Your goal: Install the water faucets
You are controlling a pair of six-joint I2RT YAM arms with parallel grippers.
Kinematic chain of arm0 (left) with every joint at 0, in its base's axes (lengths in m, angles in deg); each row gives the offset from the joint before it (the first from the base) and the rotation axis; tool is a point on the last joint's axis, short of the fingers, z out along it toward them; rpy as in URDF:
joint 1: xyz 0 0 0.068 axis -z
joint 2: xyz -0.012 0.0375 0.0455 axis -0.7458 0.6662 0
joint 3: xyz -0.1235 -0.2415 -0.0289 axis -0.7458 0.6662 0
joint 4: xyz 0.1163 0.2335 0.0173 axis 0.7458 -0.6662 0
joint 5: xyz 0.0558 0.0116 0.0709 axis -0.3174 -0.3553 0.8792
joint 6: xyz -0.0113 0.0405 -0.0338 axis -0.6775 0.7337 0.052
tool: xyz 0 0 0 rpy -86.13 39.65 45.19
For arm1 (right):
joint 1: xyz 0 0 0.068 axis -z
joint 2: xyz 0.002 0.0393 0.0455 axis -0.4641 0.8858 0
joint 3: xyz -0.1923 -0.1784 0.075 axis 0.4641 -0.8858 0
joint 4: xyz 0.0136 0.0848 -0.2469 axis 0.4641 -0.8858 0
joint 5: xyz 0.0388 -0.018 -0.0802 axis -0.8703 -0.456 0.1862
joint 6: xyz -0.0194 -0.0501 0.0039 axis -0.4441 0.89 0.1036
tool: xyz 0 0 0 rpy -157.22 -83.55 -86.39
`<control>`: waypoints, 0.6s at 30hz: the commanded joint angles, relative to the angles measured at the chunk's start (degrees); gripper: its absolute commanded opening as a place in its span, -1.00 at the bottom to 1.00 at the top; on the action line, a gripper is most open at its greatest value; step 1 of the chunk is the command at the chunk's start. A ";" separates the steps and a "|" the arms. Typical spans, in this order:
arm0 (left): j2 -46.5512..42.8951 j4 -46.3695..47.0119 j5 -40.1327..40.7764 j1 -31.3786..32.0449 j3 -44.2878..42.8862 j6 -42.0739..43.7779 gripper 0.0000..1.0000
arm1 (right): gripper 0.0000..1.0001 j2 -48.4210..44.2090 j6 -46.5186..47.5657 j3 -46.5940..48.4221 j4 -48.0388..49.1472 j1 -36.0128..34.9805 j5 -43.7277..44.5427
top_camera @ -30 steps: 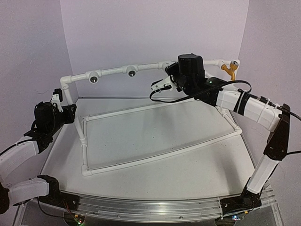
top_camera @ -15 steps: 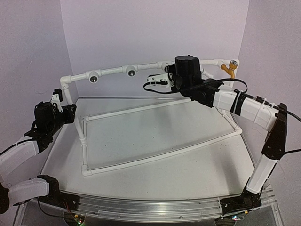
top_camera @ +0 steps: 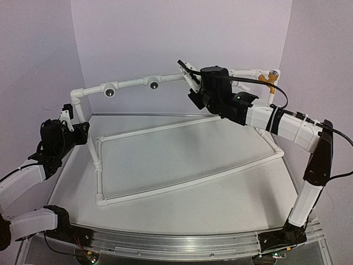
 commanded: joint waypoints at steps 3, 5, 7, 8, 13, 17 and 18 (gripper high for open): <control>0.74 -6.33 -8.07 1.36 -0.29 -8.45 -1.00 | -1.00 -1.74 -36.50 1.83 1.67 -0.08 -8.88; 0.76 -6.31 -8.24 1.36 -0.34 -8.45 -1.00 | -1.00 -2.18 -43.70 1.98 1.67 0.09 -10.58; 0.79 -6.34 -8.39 1.35 -0.34 -8.45 -1.00 | -0.95 -2.75 -49.41 2.06 1.68 0.35 -13.09; 0.73 -6.34 -8.41 1.35 -0.33 -8.45 -1.00 | -0.82 -3.14 -50.81 2.06 1.76 0.35 -14.24; 0.23 -6.30 -8.47 1.33 -0.24 -8.50 -1.00 | -0.12 -7.66 -54.16 -0.40 1.76 0.46 -19.01; 0.04 -6.29 -8.75 1.36 -0.17 -8.62 -1.00 | 0.44 -13.41 -46.09 -4.44 1.35 0.42 -24.21; 0.06 -6.29 -8.85 1.36 -0.16 -8.62 -1.00 | 0.57 -14.58 -41.23 -5.18 0.64 0.46 -26.49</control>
